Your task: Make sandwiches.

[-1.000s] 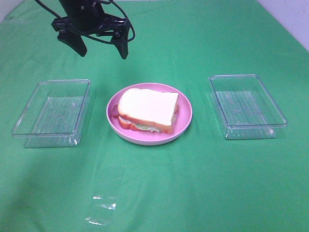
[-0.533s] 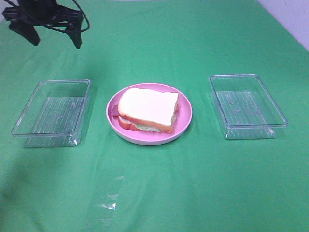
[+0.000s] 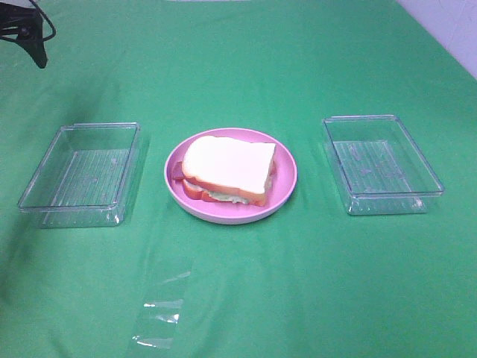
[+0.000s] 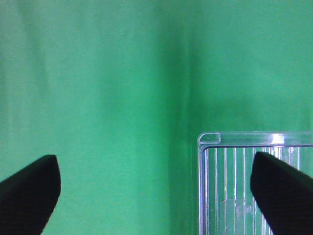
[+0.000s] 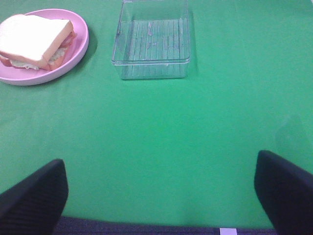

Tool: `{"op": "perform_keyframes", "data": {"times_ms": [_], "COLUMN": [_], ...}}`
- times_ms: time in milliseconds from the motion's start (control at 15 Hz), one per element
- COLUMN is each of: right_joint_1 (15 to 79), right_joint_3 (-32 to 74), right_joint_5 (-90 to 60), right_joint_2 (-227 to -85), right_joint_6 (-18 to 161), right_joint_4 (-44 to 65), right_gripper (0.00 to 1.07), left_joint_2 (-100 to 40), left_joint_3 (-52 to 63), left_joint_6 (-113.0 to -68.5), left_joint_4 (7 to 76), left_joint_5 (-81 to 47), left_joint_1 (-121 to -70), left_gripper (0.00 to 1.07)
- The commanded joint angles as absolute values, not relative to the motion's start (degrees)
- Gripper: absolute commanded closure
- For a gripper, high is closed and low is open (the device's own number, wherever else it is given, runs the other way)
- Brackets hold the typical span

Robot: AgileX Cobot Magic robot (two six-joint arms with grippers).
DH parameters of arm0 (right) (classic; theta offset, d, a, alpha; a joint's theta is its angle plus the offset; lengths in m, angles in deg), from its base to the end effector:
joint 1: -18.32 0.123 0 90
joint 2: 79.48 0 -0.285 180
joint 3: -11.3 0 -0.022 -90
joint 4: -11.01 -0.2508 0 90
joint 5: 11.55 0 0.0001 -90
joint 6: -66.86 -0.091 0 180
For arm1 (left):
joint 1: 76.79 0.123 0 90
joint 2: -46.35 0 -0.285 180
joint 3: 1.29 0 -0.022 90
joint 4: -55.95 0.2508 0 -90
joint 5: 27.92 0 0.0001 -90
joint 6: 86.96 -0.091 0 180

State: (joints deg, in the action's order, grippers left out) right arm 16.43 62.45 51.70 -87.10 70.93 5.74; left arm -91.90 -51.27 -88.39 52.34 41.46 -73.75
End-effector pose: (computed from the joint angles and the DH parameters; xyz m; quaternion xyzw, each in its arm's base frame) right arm -0.0023 0.0075 0.2616 -0.0184 0.8736 0.0207 0.4859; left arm 0.4967 0.0210 0.2583 -0.0189 0.9804 -0.0235 0.1948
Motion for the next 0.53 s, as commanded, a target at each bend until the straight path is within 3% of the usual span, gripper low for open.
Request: {"op": "perform_keyframes", "data": {"times_ms": [67, 200, 533], "right_joint_1": [16.49, 16.49, 16.49], "right_joint_3": [62.62, 62.62, 62.62], "right_joint_5": [51.47, 51.47, 51.47], "right_joint_2": [-85.26, -85.26, -85.26], "right_joint_6": [70.87, 70.87, 70.87], "right_joint_4": [5.51, 5.51, 5.51], "right_gripper": [0.09, 0.09, 0.09], "left_joint_2": [-90.58, -87.14, -68.46], "left_joint_3": [-49.72, -44.5, -21.99], "left_joint_6": [-89.13, -89.36, -90.91], "left_joint_4": [49.24, 46.15, 46.84], "left_joint_5": [47.65, 47.65, 47.65], "left_joint_1": [-73.75, -73.75, -73.75], "left_gripper": [0.09, 0.09, 0.09]}}
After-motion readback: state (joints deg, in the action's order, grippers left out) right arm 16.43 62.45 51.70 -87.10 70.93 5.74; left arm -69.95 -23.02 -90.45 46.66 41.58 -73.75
